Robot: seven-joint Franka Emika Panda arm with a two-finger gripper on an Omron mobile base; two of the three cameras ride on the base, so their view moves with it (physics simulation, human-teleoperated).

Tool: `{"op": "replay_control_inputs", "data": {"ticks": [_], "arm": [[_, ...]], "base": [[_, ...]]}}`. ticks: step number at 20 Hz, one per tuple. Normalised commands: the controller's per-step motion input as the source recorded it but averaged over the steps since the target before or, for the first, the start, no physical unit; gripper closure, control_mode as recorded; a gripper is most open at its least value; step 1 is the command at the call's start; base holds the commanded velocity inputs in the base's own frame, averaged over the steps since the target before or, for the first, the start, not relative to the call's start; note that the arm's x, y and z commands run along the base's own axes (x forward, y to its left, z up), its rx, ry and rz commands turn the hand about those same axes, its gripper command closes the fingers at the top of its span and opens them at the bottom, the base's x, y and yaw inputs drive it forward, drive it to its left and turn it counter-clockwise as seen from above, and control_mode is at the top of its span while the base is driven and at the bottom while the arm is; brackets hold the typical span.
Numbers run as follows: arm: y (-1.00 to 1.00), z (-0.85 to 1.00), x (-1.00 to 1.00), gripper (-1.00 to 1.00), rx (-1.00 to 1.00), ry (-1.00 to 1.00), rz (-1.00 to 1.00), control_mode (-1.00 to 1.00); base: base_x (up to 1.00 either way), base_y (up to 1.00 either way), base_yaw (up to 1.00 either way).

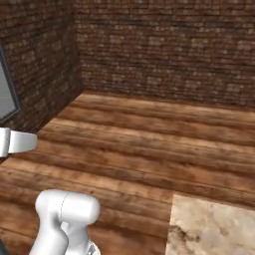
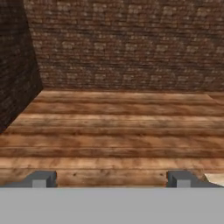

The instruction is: Place the chicken drumstick on the counter behind the older chicken drumstick on the same shelf of the fridge to maintain FIFO order. Close the fridge door when finished.

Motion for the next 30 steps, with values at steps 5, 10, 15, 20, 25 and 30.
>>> {"op": "replay_control_inputs", "data": {"ticks": [5,10,15,20,25,30], "arm": [[0.00,0.00,0.00,-1.00,0.00,0.00,0.00,1.00],[0.00,0.00,0.00,-1.00,0.00,0.00,0.00,1.00],[0.00,0.00,0.00,-1.00,0.00,0.00,0.00,1.00],[0.00,0.00,0.00,-1.00,0.00,0.00,0.00,1.00],[0.00,0.00,0.00,-1.00,0.00,0.00,0.00,1.00],[0.00,0.00,0.00,-1.00,0.00,0.00,0.00,1.00]], "base": [[1.00,-0.49,0.60],[1.00,-0.14,0.65],[1.00,-0.20,0.73],[0.84,-0.12,0.80],[0.55,-0.02,0.79],[0.60,-0.13,0.82]]}}
